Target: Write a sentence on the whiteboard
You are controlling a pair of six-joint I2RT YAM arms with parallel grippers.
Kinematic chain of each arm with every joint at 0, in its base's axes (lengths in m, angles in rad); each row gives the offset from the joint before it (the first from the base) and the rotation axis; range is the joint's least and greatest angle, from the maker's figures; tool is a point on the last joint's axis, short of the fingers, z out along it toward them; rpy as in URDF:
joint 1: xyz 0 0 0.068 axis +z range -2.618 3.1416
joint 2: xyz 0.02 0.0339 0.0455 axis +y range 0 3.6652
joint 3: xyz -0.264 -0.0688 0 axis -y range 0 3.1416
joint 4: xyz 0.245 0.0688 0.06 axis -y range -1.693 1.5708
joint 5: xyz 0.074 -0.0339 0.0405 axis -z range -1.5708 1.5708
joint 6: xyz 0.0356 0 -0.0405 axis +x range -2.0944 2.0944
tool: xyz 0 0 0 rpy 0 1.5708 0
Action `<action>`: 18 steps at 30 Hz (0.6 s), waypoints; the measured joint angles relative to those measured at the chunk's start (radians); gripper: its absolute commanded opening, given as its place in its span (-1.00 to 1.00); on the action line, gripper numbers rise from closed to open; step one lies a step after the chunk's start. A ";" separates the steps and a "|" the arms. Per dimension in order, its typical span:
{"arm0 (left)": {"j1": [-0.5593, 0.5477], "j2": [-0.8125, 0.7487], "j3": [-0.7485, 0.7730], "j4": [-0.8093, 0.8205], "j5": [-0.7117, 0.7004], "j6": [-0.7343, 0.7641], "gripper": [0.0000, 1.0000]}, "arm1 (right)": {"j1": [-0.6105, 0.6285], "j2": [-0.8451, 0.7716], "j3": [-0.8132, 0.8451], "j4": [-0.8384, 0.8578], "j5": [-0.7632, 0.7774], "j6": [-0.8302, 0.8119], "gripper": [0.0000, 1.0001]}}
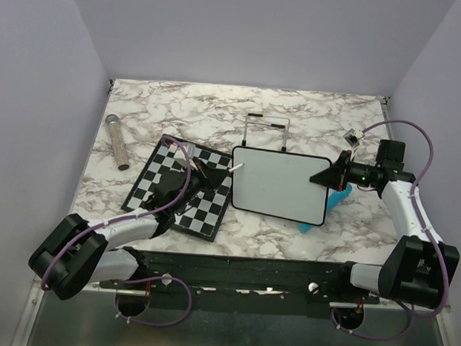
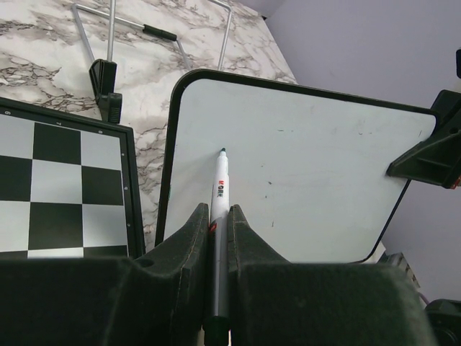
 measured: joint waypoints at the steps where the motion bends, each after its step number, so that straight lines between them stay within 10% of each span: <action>1: 0.000 0.000 0.000 0.000 0.000 0.000 -1.00 | 0.000 0.000 0.000 0.000 0.000 0.000 -0.99; 18: 0.009 -0.048 -0.003 -0.023 -0.049 0.015 -1.00 | 0.000 0.000 0.000 0.000 0.000 0.000 -0.99</action>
